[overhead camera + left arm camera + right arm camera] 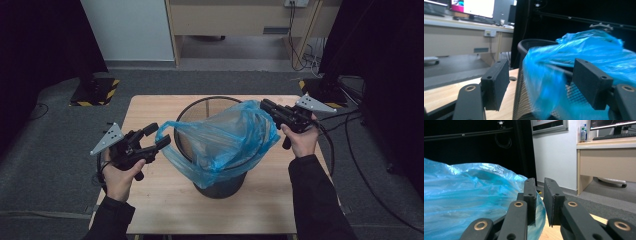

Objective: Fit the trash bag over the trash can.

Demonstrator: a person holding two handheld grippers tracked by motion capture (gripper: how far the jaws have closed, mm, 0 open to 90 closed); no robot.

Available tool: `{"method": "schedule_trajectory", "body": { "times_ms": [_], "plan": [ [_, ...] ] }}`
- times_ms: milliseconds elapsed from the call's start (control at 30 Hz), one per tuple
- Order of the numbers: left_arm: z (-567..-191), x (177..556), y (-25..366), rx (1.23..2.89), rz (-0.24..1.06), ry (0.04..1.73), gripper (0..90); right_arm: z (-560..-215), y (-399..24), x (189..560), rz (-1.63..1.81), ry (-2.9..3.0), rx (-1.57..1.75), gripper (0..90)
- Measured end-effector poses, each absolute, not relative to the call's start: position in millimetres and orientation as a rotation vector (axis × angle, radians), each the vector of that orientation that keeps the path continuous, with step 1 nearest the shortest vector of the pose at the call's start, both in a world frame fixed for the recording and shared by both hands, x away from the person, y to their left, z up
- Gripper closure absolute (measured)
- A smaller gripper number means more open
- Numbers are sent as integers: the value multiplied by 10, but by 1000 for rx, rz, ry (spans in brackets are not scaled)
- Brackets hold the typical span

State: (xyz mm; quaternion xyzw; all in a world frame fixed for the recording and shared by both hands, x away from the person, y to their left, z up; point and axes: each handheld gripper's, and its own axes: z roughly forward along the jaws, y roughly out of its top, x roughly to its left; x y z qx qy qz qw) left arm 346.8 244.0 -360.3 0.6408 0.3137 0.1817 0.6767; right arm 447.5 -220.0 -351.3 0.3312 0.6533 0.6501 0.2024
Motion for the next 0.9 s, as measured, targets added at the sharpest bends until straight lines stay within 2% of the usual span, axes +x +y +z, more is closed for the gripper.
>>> {"method": "schedule_trajectory", "body": {
  "times_ms": [167, 367, 533, 700, 900],
  "plan": [
    [-3551, 3514, 2379, 1478, 413, 667, 277, -3495, -2223, 4473, 1822, 1806, 920, 767],
    [-3428, 3742, 2358, 1494, 448, 651, 283, -3413, -2240, 4435, 1824, 1795, 904, 723],
    [-3426, 3820, 2281, 1535, 407, 639, 368, -3357, -2217, 4394, 1846, 1792, 881, 693],
    [-3440, 3824, 2255, 1567, 379, 625, 580, -3269, -2261, 4343, 1856, 1761, 872, 633],
    [-3413, 3807, 2274, 1561, 387, 657, 810, -3123, -2287, 4248, 1906, 1746, 832, 510]
  ]
}}
